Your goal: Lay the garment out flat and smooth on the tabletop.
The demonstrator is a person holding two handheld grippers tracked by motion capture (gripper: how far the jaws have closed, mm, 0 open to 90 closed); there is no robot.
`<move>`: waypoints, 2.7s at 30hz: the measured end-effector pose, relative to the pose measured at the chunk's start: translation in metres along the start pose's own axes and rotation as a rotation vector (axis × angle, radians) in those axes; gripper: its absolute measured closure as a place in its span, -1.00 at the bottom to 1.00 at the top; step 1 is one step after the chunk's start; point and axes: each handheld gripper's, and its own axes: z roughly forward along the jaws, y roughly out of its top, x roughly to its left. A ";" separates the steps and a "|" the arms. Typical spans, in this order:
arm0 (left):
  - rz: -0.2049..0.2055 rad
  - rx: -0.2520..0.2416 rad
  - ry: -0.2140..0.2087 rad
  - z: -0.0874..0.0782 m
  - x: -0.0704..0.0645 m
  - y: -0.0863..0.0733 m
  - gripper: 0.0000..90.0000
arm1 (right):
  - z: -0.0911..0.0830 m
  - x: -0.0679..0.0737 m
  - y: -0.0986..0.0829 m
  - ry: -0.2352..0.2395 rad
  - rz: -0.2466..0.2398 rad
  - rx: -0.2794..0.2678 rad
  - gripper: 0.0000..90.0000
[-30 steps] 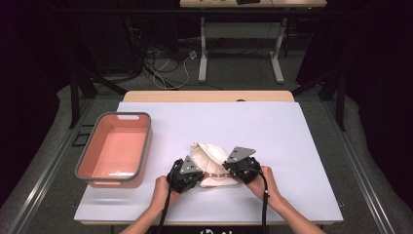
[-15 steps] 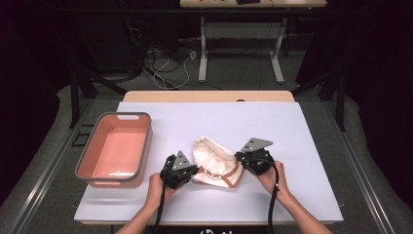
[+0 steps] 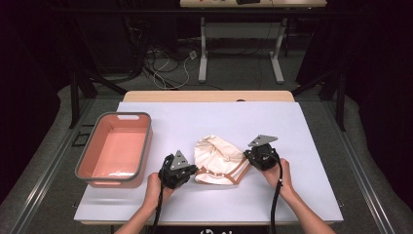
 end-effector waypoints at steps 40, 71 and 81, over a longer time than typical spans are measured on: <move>-0.023 0.092 -0.017 0.022 0.004 -0.002 0.92 | 0.010 0.025 0.005 0.100 -0.064 0.021 0.95; -0.013 0.053 0.072 0.008 0.008 0.000 0.59 | 0.006 0.004 -0.001 0.060 -0.003 0.042 0.21; -0.070 0.066 0.099 0.009 0.012 -0.001 0.19 | -0.008 0.032 0.007 0.117 -0.076 0.006 -0.21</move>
